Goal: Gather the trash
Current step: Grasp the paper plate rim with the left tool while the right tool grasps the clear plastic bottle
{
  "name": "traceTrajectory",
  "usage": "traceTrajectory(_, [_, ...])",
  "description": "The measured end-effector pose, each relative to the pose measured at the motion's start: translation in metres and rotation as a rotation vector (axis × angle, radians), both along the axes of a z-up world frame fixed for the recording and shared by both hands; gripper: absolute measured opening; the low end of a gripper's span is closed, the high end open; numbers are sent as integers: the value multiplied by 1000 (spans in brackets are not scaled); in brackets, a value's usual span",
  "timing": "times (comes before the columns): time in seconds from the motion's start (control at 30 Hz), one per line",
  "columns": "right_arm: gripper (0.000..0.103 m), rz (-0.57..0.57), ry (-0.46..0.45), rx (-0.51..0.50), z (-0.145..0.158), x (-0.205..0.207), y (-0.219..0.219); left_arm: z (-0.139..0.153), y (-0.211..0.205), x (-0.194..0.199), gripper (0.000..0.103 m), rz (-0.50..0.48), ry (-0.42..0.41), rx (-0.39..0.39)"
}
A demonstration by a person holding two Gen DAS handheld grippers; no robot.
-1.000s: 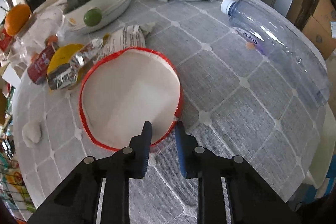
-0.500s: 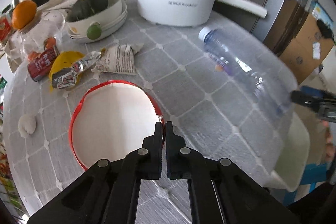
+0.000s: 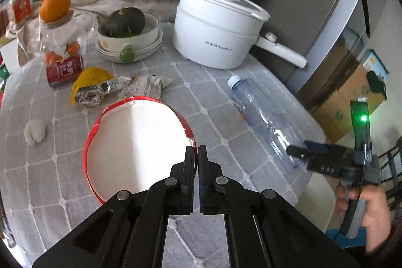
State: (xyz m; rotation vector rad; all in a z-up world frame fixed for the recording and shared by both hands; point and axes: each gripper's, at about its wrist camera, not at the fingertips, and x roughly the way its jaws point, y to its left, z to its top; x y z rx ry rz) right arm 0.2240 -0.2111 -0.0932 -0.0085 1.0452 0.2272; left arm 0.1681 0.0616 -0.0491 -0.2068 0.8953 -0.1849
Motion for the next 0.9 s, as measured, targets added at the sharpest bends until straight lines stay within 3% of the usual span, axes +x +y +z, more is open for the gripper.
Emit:
traceTrajectory(0.1, [62,21,13,5,2,-6,-3,3,0,-2,2,13,-8,-32])
traceTrajectory(0.27, [63,8,110,-11,3,-23,-12,8,-2,-5,2,12,-8,-69])
traceTrajectory(0.33, [65,24,103,-47,7,-30,-12,8,-3,-5,2,6,-6,-72])
traceTrajectory(0.43, [75,47,76,-51,11,-34,-13,5,-7,-4,2,-1,13,-78])
traceTrajectory(0.7, [75,35,-1,-7,15,-13,5,3,-18,-6,2,-18,17,-66])
traceTrajectory(0.9, [69,22,16,-91,-2,3,23,1,-20,-9,2,-16,28,-57])
